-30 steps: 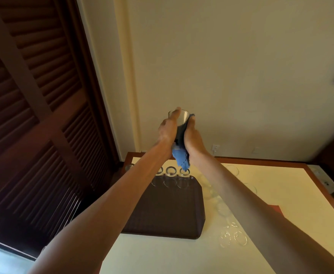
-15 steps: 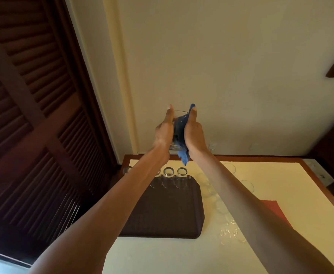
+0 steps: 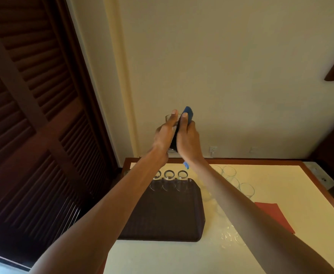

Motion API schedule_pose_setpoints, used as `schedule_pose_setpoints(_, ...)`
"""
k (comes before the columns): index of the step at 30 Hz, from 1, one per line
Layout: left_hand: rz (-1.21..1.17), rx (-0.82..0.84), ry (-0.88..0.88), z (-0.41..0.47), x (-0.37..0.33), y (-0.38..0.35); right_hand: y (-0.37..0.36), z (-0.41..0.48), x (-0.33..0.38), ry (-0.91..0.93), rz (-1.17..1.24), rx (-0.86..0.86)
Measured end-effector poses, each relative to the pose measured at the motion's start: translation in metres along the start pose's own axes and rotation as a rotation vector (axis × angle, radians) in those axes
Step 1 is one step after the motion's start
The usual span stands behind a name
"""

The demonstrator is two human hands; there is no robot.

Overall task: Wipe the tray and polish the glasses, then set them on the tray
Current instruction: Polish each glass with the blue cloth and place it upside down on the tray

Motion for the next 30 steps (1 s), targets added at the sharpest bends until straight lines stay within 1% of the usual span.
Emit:
schedule_pose_setpoints(5, 0.009, -0.064, -0.005, 0.003, 0.0, 0.0, 0.005, 0.012, -0.006, -0.152, -0.004, 0.082)
schedule_pose_setpoints(8, -0.095, -0.128, 0.001, 0.011, 0.0, 0.005, -0.003, 0.004, -0.022, -0.301, 0.045, 0.176)
schedule_pose_setpoints(10, -0.079, -0.163, -0.052, 0.014, -0.007, 0.009, -0.006, -0.002, -0.031, -0.425, 0.106, 0.249)
schedule_pose_setpoints(13, -0.129, -0.176, -0.142, 0.026, -0.013, 0.011, -0.007, -0.01, -0.038, -0.638, 0.329, 0.32)
schedule_pose_setpoints(15, -0.195, -0.156, -0.175, 0.028, -0.012, 0.012, -0.008, -0.01, -0.036, -0.702, 0.511, 0.348)
schedule_pose_setpoints(16, -0.2, -0.135, -0.178, 0.029, -0.009, 0.013, -0.01, -0.006, -0.037, -0.715, 0.561, 0.344)
schedule_pose_setpoints(18, -0.119, -0.074, -0.182, 0.028, -0.009, 0.018, -0.008, -0.001, -0.037, -0.735, 0.602, 0.287)
schedule_pose_setpoints(20, 0.122, 0.023, -0.235, 0.029, -0.015, 0.025, -0.004, 0.003, -0.038, -0.749, 0.575, 0.24)
schedule_pose_setpoints(22, 0.445, 0.116, -0.32, 0.031, -0.022, 0.033, 0.004, 0.01, -0.039, -0.7, 0.49, 0.197)
schedule_pose_setpoints(24, 0.667, 0.169, -0.378, 0.03, -0.027, 0.036, 0.008, 0.016, -0.039, -0.583, 0.407, 0.181)
schedule_pose_setpoints(26, 0.724, 0.19, -0.384, 0.033, -0.022, 0.035, 0.009, 0.018, -0.037, -0.385, 0.316, 0.113)
schedule_pose_setpoints(28, 0.671, 0.138, -0.33, 0.034, -0.015, 0.035, 0.012, 0.019, -0.033, -0.187, 0.204, 0.015)
schedule_pose_setpoints(29, 0.665, 0.092, -0.329, 0.035, -0.013, 0.035, 0.014, 0.019, -0.029, -0.131, 0.171, -0.007)
schedule_pose_setpoints(30, 0.678, 0.056, -0.369, 0.034, -0.014, 0.035, 0.015, 0.018, -0.024, -0.114, 0.156, -0.004)
Point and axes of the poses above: each hand's wrist, its own z-axis towards the middle knuckle, its own y-axis out of the back of the hand, x = y × z, the point moved 4 cm from there along z, towards the middle knuckle, and after that the axes turned 13 degrees about -y, right-handed, at the moved point
